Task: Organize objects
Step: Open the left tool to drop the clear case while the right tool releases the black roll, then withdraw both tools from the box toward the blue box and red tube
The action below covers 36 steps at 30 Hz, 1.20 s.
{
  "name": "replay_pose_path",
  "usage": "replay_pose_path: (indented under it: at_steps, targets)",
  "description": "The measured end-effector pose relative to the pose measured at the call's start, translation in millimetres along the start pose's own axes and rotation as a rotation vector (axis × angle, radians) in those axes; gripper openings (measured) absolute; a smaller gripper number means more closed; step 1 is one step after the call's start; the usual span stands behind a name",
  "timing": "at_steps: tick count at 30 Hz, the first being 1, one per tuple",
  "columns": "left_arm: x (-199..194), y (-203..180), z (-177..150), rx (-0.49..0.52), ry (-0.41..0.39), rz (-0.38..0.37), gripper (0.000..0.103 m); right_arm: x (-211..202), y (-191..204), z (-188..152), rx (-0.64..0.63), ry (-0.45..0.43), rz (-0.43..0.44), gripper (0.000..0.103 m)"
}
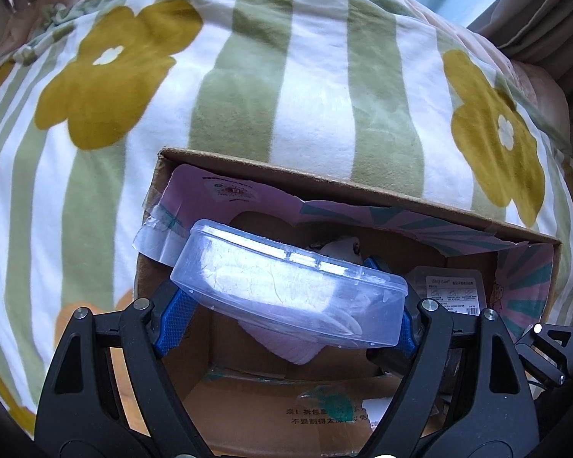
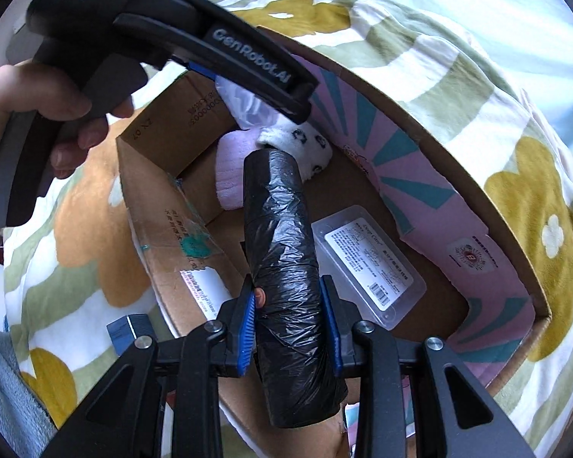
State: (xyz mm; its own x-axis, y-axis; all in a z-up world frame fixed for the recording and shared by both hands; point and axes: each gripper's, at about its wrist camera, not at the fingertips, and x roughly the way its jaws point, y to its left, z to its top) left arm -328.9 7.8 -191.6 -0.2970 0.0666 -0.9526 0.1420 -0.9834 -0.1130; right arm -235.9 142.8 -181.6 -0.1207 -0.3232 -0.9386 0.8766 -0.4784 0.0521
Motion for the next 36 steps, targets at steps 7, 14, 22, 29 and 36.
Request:
replay_pose_path:
  at_steps: [7, 14, 22, 29, 36]
  targets:
    - [-4, -4, 1, -0.029, -0.006, -0.023, 0.103, -4, 2, -2, 0.009, -0.046, -0.056, 0.102]
    - [-7, -7, -5, -0.004, -0.002, -0.003, 0.103, -3, 1, -9, 0.069, -0.027, -0.06, 0.102]
    - [-22, -4, -13, 0.002, -0.014, 0.003, 0.103, -13, 6, -9, 0.077, -0.023, -0.072, 0.102]
    - [-60, -3, -23, 0.029, -0.058, 0.003, 0.103, -43, 22, -8, 0.073, -0.048, -0.117, 0.102]
    - [-128, 10, -40, 0.025, -0.114, -0.017, 0.103, -88, 42, -7, 0.145, -0.077, -0.145, 0.102]
